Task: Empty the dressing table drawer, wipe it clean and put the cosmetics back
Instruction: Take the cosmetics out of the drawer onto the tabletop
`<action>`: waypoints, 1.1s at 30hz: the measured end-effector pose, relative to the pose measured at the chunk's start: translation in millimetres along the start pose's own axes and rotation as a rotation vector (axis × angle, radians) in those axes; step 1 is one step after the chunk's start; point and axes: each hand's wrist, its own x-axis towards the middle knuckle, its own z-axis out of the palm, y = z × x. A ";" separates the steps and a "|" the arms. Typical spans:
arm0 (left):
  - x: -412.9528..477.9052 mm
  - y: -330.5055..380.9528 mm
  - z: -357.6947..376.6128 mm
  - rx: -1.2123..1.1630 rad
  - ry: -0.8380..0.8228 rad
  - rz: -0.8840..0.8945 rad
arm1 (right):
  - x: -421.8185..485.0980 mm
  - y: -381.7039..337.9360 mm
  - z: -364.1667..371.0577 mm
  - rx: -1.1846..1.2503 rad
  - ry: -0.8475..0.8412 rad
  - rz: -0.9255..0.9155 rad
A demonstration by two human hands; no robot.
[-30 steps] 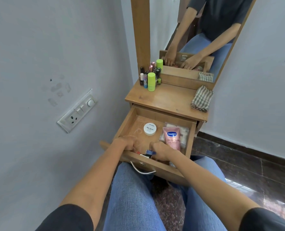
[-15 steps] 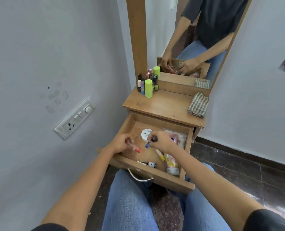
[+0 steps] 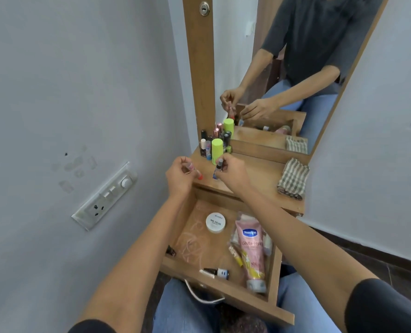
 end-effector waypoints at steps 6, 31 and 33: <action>47.2 -3.7 29.3 0.175 -0.014 0.057 | 24.0 7.8 24.9 -0.053 0.011 -0.032; 84.7 -63.9 53.7 0.181 0.061 0.108 | 42.1 23.1 87.9 -0.094 0.269 0.171; 86.5 -65.2 55.5 0.207 0.065 0.109 | 42.3 22.0 88.1 -0.171 0.258 0.167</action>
